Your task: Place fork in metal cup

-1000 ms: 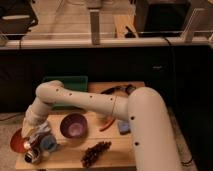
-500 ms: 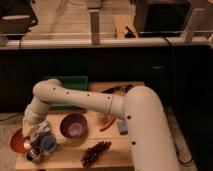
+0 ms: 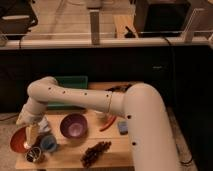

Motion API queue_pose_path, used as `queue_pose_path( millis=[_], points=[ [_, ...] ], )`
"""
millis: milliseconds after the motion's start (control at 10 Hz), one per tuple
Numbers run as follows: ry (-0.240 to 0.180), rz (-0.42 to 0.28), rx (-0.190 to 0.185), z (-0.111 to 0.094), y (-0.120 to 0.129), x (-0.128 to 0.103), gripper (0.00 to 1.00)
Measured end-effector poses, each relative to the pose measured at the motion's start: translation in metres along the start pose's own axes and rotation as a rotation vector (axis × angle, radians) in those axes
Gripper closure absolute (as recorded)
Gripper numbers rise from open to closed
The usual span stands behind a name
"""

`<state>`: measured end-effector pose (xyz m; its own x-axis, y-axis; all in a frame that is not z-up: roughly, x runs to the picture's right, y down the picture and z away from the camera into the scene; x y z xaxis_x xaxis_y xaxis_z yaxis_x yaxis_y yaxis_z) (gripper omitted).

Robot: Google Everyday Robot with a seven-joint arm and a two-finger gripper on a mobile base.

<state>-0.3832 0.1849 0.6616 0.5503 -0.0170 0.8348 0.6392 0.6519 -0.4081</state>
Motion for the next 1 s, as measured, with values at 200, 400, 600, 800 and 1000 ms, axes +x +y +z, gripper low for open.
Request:
queue_pose_path(
  millis=[200, 400, 600, 800, 1000],
  points=[
    [0.006, 0.001, 0.017, -0.0044, 0.001, 0.0, 0.2],
    [0.009, -0.003, 0.029, -0.0066, 0.0017, -0.0026, 0.2],
    [0.01, -0.004, 0.03, -0.0067, 0.0017, -0.003, 0.2],
    [0.01, -0.004, 0.03, -0.0068, 0.0017, -0.003, 0.2],
    [0.01, -0.004, 0.03, -0.0069, 0.0017, -0.0029, 0.2]
  ],
)
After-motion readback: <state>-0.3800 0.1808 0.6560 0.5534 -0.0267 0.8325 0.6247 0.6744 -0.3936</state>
